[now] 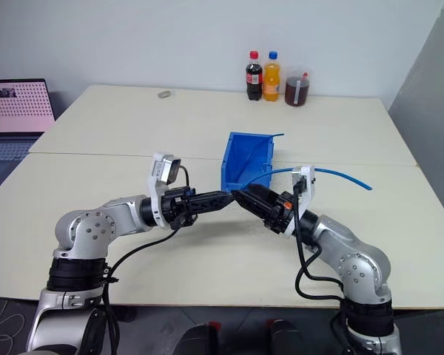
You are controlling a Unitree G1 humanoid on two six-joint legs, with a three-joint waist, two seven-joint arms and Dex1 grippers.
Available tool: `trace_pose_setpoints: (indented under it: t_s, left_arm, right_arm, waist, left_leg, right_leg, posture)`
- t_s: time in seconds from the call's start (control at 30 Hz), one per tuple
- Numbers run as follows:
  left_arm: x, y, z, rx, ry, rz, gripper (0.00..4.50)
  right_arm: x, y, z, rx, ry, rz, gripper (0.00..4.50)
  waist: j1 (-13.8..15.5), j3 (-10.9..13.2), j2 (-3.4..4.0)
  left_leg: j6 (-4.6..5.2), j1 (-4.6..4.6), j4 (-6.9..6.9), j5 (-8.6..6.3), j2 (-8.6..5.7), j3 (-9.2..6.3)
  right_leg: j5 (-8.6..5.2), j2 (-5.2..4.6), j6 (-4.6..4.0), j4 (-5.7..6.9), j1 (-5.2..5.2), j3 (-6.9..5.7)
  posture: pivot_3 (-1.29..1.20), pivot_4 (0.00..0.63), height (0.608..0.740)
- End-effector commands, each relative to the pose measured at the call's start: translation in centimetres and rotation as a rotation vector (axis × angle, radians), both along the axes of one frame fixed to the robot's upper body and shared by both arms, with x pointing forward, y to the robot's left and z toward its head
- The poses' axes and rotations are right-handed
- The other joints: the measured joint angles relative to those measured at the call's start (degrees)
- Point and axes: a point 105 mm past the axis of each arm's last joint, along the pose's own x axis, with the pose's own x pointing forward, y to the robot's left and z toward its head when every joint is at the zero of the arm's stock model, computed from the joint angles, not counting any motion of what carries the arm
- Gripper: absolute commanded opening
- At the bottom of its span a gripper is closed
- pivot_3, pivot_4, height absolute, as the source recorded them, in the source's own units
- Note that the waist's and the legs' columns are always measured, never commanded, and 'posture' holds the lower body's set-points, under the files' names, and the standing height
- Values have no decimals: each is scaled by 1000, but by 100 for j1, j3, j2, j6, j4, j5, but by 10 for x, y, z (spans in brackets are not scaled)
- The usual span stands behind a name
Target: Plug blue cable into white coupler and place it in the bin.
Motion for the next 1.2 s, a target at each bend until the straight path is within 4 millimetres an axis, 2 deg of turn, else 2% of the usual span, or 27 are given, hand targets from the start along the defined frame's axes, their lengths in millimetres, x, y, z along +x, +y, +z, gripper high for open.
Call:
trace_pose_setpoints:
  t_s: [0.03,0.23,0.5,0.57,0.8,0.93,1.1,1.17,1.2]
  left_arm:
    - [-5,3,11,-19,-44,-13,218]
    - [-3,6,10,-14,-42,-1,218]
    - [1,8,10,-16,-55,6,218]
    - [2,9,9,1,-69,7,918]
    - [-1,13,2,73,-117,9,2227]
    - [-3,33,-17,228,-195,107,3059]
    - [20,62,-40,408,-305,399,4069]
    - [40,78,-48,479,-344,632,4458]
    - [45,82,-50,497,-352,700,4496]
  right_arm:
    - [-7,3,14,49,-40,52,1409]
    - [-15,7,15,42,-33,125,87]
    - [-22,12,13,3,-23,209,84]
    - [-22,12,12,-6,-21,216,81]
    - [-20,13,11,-10,-28,204,77]
    - [-13,10,9,-20,-38,151,74]
    - [-7,5,4,-48,-47,98,72]
    - [-5,3,1,-65,-49,84,72]
    - [-5,2,0,-70,-50,81,72]
  waist:
    - [-1,0,0]
    - [-4,3,1]
    - [-4,6,0]
    - [-4,6,0]
    - [-5,8,0]
    - [-27,10,3]
    - [-5,11,0]
    - [21,11,0]
    - [40,11,0]
  left_leg:
    - [0,0,0,0,0,1]
    - [0,-4,-1,0,0,0]
    - [0,-12,-2,0,0,-1]
    - [0,-12,-3,0,0,-1]
    - [0,-19,-9,0,1,-3]
    - [0,-21,-15,-1,3,0]
    - [0,-25,-21,-1,4,1]
    - [0,-30,-20,-1,2,1]
    - [0,-31,-20,-1,0,2]
  right_leg:
    - [0,0,0,0,0,1]
    - [0,-1,0,-5,-1,0]
    - [0,-2,0,-13,-5,-2]
    - [0,-1,0,-17,-5,-3]
    - [1,-2,0,-32,-6,-6]
    - [1,-3,0,-43,-7,-3]
    - [0,-5,-2,-46,-13,-4]
    - [1,-10,-2,-48,-17,-4]
    - [2,-14,-1,-49,-17,-3]
  posture:
    - [0,150,740]
    - [0,150,740]
    - [0,150,740]
    - [0,150,740]
    - [0,150,740]
    - [0,150,740]
    - [0,150,740]
    - [0,150,740]
    - [0,150,740]
